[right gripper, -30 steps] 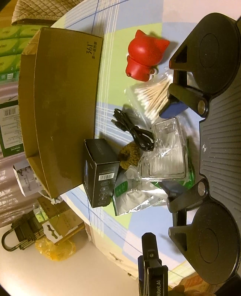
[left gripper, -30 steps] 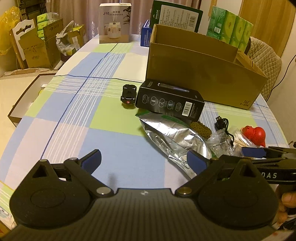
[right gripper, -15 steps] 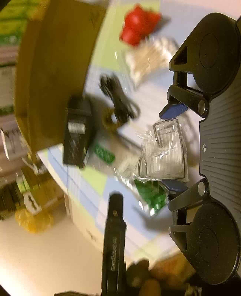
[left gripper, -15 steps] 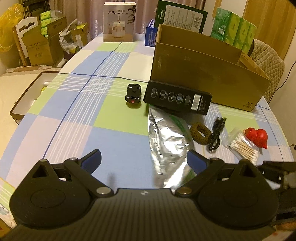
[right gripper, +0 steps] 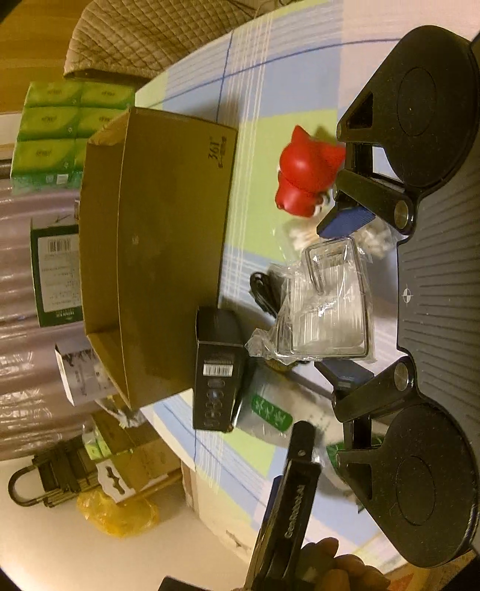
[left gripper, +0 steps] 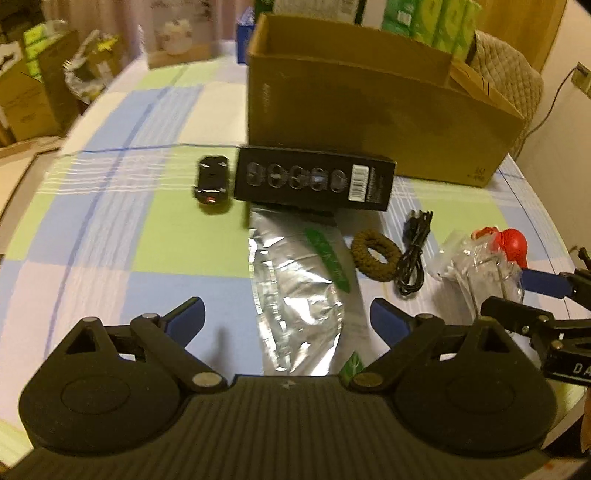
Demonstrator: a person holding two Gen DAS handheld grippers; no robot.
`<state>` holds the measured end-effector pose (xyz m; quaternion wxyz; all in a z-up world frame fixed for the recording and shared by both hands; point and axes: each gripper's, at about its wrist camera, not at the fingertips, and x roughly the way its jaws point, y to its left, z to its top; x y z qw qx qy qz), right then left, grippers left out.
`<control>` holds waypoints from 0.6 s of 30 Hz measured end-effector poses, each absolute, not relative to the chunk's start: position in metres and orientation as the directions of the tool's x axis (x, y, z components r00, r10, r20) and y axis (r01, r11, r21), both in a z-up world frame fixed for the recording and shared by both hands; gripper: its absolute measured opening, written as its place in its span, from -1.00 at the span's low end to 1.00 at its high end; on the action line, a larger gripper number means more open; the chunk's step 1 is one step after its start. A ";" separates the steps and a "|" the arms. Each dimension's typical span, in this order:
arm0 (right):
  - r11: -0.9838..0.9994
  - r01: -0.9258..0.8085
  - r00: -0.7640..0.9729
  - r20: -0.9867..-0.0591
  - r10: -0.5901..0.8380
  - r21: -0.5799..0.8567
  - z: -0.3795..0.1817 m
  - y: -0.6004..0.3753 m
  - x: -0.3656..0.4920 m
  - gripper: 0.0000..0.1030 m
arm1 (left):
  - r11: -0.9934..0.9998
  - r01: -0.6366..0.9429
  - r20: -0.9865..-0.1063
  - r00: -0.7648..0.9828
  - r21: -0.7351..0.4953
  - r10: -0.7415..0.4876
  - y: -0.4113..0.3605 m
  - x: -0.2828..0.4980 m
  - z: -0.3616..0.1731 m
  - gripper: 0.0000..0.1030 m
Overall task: Organize objects
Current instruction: 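Grasp the silver foil tea bag with left gripper while right grasps wrapped tray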
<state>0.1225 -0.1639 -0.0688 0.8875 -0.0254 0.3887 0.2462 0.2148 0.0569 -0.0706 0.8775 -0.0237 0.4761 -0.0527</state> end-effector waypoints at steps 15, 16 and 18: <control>0.898 -0.413 0.591 -0.705 0.391 0.152 -0.069 -0.169 0.133 0.28 | 0.986 0.166 -0.896 0.440 0.018 -0.057 0.030 0.239 -0.108 0.82; 0.898 -0.411 0.591 -0.705 0.392 0.155 -0.069 -0.169 0.133 0.28 | 0.987 0.162 -0.896 0.441 0.017 -0.058 0.030 0.239 -0.109 0.81; 0.898 -0.410 0.589 -0.705 0.396 0.162 -0.068 -0.170 0.133 0.28 | 0.987 0.162 -0.895 0.442 0.012 -0.062 0.031 0.239 -0.108 0.72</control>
